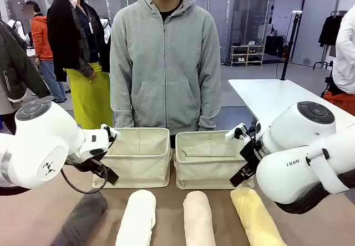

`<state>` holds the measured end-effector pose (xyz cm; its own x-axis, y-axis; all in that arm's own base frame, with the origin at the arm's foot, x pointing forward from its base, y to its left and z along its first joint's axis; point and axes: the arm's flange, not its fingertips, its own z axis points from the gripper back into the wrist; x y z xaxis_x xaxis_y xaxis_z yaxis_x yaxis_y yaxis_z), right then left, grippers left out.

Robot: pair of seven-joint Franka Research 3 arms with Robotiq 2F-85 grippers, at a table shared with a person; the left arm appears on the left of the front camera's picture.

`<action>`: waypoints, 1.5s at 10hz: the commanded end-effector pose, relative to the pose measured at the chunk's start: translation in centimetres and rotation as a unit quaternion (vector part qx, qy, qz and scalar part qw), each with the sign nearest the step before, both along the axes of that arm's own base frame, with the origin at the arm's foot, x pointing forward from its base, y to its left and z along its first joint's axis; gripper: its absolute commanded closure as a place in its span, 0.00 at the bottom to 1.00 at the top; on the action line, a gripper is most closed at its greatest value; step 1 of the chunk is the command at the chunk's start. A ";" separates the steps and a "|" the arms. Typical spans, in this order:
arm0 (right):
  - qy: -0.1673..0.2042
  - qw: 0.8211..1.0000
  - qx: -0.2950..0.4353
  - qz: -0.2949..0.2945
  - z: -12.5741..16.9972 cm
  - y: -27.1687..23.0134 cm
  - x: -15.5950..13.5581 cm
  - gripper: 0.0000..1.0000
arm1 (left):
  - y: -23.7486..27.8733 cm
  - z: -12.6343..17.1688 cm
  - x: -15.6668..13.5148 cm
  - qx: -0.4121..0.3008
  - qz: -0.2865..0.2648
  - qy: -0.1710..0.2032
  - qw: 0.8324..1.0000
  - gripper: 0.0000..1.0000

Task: Divide the towels into two baskets.
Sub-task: Pick up one hotel-folded towel and place it in the Fabric basket indicated by the person.

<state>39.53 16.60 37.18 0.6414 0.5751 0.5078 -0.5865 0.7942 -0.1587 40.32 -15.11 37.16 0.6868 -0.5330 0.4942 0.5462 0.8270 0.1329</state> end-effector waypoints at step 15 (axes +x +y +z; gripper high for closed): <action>0.134 0.979 0.153 -0.006 7.4 -3.0 1.4 0.00 | 4.5 6.0 0.2 -0.152 -0.008 0.126 0.980 0.00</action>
